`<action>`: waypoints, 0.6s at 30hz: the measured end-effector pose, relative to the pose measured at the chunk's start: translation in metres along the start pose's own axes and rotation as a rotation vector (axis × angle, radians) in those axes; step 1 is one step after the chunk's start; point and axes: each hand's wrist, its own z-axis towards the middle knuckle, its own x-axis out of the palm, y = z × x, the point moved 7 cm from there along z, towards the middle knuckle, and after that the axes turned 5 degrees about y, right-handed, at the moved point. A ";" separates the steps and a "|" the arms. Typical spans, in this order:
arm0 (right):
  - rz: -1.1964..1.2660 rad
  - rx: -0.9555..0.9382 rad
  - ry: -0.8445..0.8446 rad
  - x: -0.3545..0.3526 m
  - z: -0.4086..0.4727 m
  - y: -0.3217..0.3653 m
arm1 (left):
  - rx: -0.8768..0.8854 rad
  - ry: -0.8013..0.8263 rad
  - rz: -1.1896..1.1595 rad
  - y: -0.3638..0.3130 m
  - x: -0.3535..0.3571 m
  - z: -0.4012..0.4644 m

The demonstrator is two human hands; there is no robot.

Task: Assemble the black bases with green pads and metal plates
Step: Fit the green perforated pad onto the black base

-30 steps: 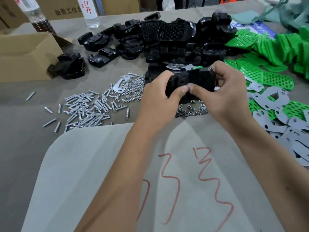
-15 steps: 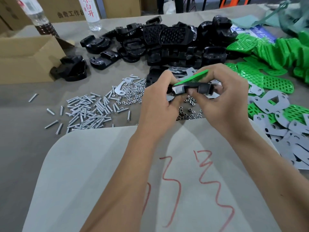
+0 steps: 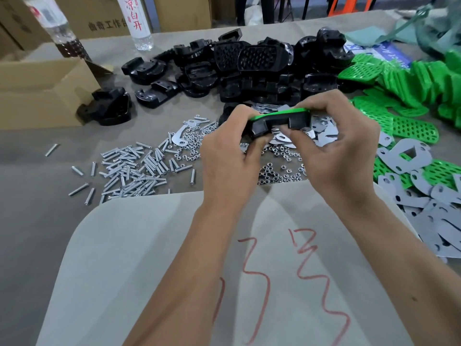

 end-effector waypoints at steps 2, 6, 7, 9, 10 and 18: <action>0.100 0.008 0.022 0.002 0.000 -0.002 | 0.004 -0.017 0.001 -0.003 -0.001 -0.001; 0.185 0.066 0.046 0.005 0.001 -0.011 | -0.042 0.011 -0.025 0.002 0.000 -0.001; 0.194 0.088 0.049 0.004 0.001 -0.013 | -0.067 0.037 -0.042 0.005 0.002 -0.001; 0.207 0.130 0.061 0.004 0.000 -0.017 | -0.103 0.085 -0.078 0.010 0.005 0.000; 0.213 0.142 0.071 0.004 0.000 -0.018 | -0.104 0.104 -0.090 0.010 0.006 0.000; 0.070 -0.021 0.117 0.005 0.002 0.002 | 0.151 0.092 0.106 -0.011 0.005 0.006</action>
